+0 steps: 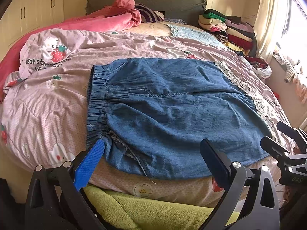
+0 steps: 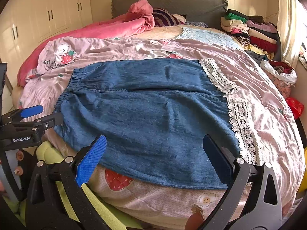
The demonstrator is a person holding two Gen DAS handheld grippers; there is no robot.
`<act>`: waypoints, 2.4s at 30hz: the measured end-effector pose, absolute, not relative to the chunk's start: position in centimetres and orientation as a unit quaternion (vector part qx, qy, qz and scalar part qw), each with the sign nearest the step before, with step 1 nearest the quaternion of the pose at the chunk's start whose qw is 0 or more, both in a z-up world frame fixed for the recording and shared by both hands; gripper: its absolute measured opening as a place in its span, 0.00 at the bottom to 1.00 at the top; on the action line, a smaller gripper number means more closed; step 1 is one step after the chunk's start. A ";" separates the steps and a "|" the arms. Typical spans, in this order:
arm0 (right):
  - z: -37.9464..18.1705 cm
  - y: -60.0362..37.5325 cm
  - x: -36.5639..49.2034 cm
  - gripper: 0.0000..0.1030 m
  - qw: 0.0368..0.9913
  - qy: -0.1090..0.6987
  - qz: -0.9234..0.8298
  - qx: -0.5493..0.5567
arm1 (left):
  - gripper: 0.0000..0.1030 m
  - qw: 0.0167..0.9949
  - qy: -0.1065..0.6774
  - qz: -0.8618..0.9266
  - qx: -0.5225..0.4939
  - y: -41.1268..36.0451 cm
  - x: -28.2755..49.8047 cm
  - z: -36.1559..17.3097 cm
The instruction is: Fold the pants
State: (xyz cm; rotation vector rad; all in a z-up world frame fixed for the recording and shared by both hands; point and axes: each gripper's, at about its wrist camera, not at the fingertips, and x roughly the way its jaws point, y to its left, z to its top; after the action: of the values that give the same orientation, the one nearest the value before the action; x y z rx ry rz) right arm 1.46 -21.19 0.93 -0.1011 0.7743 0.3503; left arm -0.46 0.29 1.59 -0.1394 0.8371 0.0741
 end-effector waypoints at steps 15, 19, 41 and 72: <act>0.8 -21.2 1.6 0.92 0.908 0.378 0.172 -0.050 | 0.96 0.912 0.404 0.036 -0.066 0.4 -0.5 1.6; 0.8 -21.1 1.6 0.92 0.908 0.378 0.172 -0.050 | 0.96 0.912 0.404 0.036 -0.067 0.5 -0.5 1.7; 0.7 -20.5 2.5 0.92 0.908 0.376 0.174 -0.054 | 0.96 0.913 0.400 0.052 -0.068 2.2 0.2 1.9; 1.6 -9.4 20.2 0.92 0.884 0.354 0.276 -0.135 | 0.96 0.896 0.417 0.102 -0.119 14.3 13.4 0.5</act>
State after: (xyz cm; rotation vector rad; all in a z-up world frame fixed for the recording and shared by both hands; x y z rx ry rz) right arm 20.16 -9.43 1.63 -0.2801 0.7363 0.5742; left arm 13.42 14.33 0.51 -0.2456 0.8633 0.2124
